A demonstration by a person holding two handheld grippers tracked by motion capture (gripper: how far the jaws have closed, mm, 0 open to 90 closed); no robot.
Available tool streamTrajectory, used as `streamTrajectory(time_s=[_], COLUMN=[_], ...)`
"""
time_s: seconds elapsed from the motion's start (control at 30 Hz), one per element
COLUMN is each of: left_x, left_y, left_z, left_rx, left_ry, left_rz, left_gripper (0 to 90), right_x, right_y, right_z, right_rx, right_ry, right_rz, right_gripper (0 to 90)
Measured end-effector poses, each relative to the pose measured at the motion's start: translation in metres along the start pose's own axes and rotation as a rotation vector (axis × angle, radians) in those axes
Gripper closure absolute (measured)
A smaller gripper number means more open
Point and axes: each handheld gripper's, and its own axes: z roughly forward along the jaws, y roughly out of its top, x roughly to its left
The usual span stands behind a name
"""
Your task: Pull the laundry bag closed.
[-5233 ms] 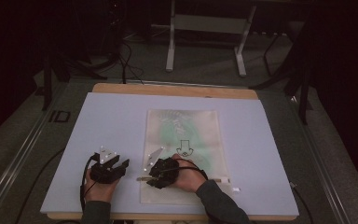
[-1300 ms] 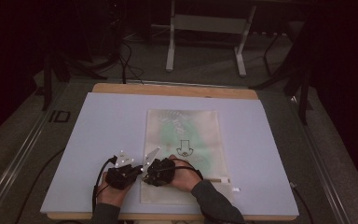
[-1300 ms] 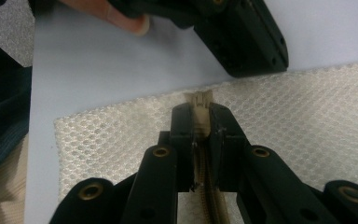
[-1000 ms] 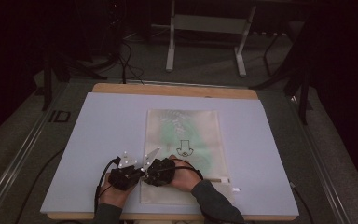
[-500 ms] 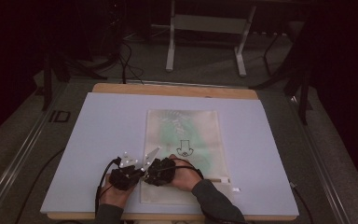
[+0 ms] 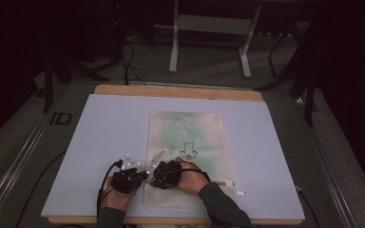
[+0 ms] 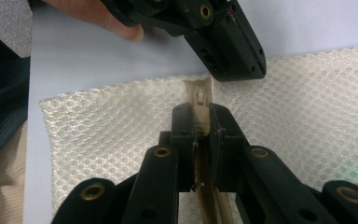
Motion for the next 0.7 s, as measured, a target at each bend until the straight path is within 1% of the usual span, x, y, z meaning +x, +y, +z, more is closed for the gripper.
streamTrajectory(time_s=[0.2,0.43,0.5,0.53,0.7], left_x=[0.0006,0.0003,0.0005,0.0006,0.0009], left_y=[0.0001,-0.0001,-0.0003,-0.0003,-0.0004], left_z=[0.0000,0.0000,-0.0001,-0.0001,-0.0002], left_rx=[0.001,-0.001,-0.001,-0.002,-0.001], left_ry=[-0.004,-0.001,-0.002,-0.003,-0.006], left_rz=[-0.004,-0.003,-0.008,-0.010,-0.012], left_gripper=[89.7,89.6,89.6,89.6,89.6], right_x=[0.0016,0.0046,0.0065,0.0076,0.0086], right_y=[-0.0012,-0.0053,-0.0046,-0.0044,-0.0059], right_z=[-0.0020,-0.0057,-0.0060,-0.0065,-0.0087], right_rx=[0.013,0.030,0.041,0.049,0.063], right_ry=[-0.018,-0.036,-0.047,-0.052,-0.058], right_rz=[-0.018,-0.028,-0.043,-0.042,-0.051], right_gripper=[82.2,82.2,82.2,82.2,82.2])
